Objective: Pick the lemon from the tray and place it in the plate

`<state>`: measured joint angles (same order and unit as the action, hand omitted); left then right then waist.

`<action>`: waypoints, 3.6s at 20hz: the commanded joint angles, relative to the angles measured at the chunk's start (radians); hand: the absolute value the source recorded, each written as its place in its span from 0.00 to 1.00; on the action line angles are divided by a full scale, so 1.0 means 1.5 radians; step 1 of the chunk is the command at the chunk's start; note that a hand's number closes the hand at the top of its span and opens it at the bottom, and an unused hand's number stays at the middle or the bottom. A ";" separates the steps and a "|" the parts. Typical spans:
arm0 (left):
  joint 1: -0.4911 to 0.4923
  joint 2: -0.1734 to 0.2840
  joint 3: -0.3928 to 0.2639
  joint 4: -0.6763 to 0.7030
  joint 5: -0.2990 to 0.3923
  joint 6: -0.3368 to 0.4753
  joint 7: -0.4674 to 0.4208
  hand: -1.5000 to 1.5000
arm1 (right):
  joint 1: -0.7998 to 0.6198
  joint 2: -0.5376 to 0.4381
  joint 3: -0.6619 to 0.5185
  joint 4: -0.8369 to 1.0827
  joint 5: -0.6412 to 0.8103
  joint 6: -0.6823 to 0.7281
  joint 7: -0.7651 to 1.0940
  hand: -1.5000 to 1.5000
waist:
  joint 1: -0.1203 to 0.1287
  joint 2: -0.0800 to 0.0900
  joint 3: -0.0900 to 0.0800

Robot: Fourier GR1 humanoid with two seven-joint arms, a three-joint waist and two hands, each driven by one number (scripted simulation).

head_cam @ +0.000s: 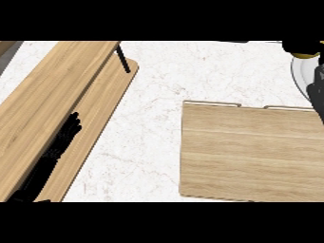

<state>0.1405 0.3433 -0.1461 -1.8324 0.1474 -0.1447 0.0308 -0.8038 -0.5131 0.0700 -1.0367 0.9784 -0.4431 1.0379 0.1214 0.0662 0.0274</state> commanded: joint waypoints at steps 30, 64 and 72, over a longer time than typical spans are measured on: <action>0.059 -0.093 0.031 0.090 0.013 0.065 0.100 0.50 | 0.016 0.013 -0.366 0.294 0.286 -0.381 0.082 1.00 | -0.060 -0.010 -0.014; 0.070 -0.119 0.052 0.071 0.001 0.069 0.153 0.50 | 0.116 0.187 -0.352 0.089 -0.192 -0.446 -0.390 0.00 | -0.112 -0.039 -0.014; 0.077 -0.126 0.073 0.093 -0.002 0.075 0.141 0.50 | 0.213 0.246 -0.295 0.030 -0.228 -0.418 -0.442 0.00 | -0.122 -0.040 -0.018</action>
<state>0.3030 0.2645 -0.0244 -1.8433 0.1161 -0.1298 0.1186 -0.5438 -0.1717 -0.4066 -0.9543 0.6551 -1.1018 0.4110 -0.0466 -0.0165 0.0428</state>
